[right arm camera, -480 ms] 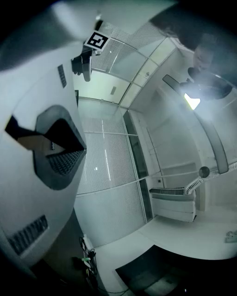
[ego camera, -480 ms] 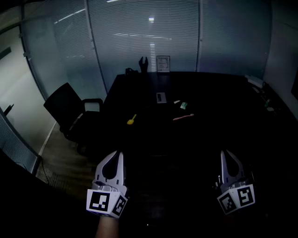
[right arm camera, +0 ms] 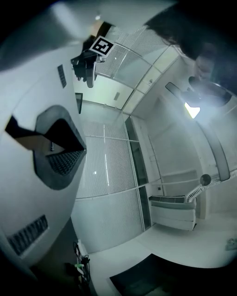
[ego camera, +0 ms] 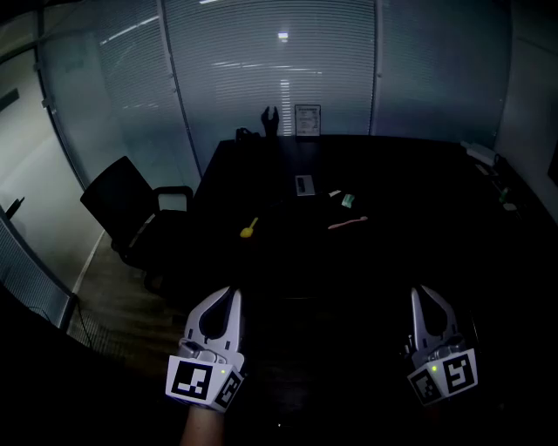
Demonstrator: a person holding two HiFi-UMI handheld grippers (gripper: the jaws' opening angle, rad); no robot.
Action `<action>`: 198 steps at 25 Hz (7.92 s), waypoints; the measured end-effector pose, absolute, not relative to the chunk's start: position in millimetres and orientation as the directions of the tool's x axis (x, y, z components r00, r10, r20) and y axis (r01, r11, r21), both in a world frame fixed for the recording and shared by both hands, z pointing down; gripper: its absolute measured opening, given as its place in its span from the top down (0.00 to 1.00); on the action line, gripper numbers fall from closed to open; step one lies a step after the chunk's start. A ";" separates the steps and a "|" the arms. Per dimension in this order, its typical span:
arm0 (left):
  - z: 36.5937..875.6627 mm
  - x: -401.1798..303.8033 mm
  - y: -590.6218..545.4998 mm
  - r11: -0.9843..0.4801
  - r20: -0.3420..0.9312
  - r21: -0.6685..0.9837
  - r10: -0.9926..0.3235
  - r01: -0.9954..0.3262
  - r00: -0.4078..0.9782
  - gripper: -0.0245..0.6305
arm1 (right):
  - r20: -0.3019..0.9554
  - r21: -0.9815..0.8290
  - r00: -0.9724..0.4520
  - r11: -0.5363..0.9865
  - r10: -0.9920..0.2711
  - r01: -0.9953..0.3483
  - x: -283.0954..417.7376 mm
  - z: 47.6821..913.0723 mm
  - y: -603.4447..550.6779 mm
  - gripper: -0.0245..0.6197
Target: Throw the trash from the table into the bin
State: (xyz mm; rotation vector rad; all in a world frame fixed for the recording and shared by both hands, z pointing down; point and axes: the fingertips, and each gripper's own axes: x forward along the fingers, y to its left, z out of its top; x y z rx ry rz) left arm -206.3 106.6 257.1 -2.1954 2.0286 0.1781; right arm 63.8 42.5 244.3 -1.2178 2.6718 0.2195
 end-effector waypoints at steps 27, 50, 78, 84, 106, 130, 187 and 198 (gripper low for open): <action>257.3 -312.4 36.3 -0.051 -0.176 -0.037 -0.983 -0.998 0.057 0.96 | -0.226 -0.006 -0.657 0.676 -0.719 -0.737 -53.2 243.5 -36.5 0.95; 247.5 -389.4 -100.4 0.167 -0.191 -0.072 -0.970 -0.983 -0.151 0.96 | -0.249 0.029 -0.829 0.852 -0.500 -0.523 -171.2 226.2 -212.0 0.95; 267.2 -512.7 -180.8 0.122 -0.151 -0.062 -0.982 -0.991 -0.112 0.96 | -0.127 0.052 -0.877 0.880 -0.464 -0.473 -303.6 265.2 -276.0 0.88; 276.6 -525.8 -187.3 0.085 -0.127 -0.054 -0.989 -0.995 -0.077 0.93 | -0.002 0.141 -0.937 0.927 -0.350 -0.347 -345.1 301.1 -264.2 0.76; 312.0 -568.7 -175.1 0.107 -0.055 -0.029 -0.993 -0.994 -0.105 0.93 | 0.638 0.286 -0.768 0.944 -0.061 0.162 -429.9 528.5 -221.3 0.73; 334.4 -605.1 -165.9 0.134 -0.010 -0.012 -0.991 -0.991 -0.134 0.93 | 0.741 0.356 -0.661 0.903 -0.117 0.240 -455.7 582.2 -243.2 0.73; 298.3 -480.1 -207.5 -0.020 -0.097 -0.014 -0.995 -1.000 0.022 0.93 | 0.098 0.474 -0.838 0.766 -0.536 -0.434 -320.2 314.7 -263.9 0.94; 264.3 -389.0 -228.7 -0.135 -0.161 -0.027 -0.977 -0.991 0.137 0.96 | -0.077 0.420 -0.709 0.622 -0.701 -0.660 -211.4 263.0 -274.2 0.94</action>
